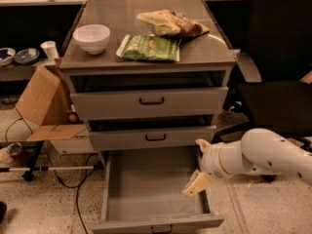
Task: Close bottom drawer
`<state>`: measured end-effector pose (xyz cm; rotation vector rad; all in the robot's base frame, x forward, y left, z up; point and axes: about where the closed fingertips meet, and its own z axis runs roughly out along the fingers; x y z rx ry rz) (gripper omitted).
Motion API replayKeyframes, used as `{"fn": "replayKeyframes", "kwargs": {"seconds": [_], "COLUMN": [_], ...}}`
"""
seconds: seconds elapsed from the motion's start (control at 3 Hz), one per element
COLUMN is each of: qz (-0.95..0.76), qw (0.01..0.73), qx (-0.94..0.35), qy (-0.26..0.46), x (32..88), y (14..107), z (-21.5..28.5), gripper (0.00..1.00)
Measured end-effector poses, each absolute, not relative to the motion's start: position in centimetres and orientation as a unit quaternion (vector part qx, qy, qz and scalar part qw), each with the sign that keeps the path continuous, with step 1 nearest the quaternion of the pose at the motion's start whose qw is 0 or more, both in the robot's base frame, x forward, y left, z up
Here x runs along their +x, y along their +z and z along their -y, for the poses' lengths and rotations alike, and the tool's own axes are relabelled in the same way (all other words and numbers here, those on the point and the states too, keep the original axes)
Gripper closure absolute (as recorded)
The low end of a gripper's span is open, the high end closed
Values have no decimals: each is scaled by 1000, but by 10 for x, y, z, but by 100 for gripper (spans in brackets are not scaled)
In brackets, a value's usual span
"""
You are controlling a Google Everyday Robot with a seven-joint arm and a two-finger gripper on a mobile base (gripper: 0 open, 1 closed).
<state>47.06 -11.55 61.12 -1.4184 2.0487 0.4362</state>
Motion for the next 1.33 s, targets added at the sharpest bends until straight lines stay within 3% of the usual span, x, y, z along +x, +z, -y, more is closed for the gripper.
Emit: {"fn": "replayKeyframes", "kwargs": {"seconds": [1.33], "qz": [-806], "qw": [272], "qx": [-476], "qy": [223], "x": [408], "y": [304], "z": [181], "gripper": [0]}}
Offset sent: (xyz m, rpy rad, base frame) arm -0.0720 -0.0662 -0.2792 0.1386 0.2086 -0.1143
